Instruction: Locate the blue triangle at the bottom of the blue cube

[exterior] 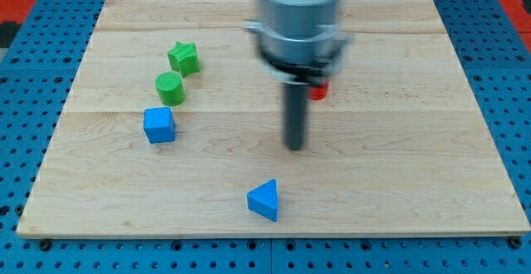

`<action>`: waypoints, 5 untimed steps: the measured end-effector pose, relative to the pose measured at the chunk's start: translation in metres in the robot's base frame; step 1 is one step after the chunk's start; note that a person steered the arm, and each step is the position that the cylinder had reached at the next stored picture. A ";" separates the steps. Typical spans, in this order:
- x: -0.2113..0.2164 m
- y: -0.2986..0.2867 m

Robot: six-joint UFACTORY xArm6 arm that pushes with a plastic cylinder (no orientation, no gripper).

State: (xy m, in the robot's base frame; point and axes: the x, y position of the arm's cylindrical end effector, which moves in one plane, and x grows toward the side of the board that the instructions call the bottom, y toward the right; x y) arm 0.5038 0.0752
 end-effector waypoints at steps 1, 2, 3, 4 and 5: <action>0.066 0.037; 0.108 -0.040; 0.061 -0.141; 0.027 -0.207; 0.028 -0.173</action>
State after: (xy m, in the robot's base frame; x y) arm 0.5314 -0.0977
